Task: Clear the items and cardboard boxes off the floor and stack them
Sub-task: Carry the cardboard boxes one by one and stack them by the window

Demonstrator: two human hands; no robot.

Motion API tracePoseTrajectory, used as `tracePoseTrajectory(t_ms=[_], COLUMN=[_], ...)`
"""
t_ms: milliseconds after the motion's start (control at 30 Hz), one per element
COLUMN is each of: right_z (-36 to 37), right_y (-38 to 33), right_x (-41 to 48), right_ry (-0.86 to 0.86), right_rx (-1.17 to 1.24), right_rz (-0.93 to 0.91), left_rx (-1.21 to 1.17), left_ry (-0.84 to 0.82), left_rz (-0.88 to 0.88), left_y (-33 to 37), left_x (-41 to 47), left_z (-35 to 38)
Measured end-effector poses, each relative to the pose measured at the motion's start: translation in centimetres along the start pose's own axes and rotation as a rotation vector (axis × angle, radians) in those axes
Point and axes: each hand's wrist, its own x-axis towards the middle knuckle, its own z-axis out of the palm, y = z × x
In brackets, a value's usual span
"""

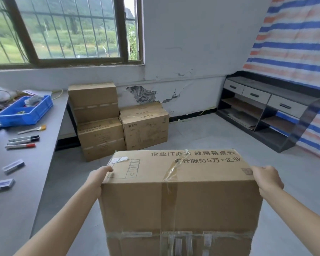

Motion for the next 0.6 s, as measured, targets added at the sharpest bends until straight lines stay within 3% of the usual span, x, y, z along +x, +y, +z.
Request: tracePoseTrajectory(t_ms=[333,600], right_z=[14.0,25.4], right_y=[-12.7,-21.3], right_x=[13.4,17.4], right_ry=[-0.237,-0.391], right_rx=[0.034,0.029], right_rz=[-0.120,-0.181], left_rx=[-0.047,-0.185], left_ry=[0.259,0.470], left_rz=[-0.018,-0.019], left_y=[7.3,9.8], left_x=[10.5,16.7], left_z=[3.4,2.6])
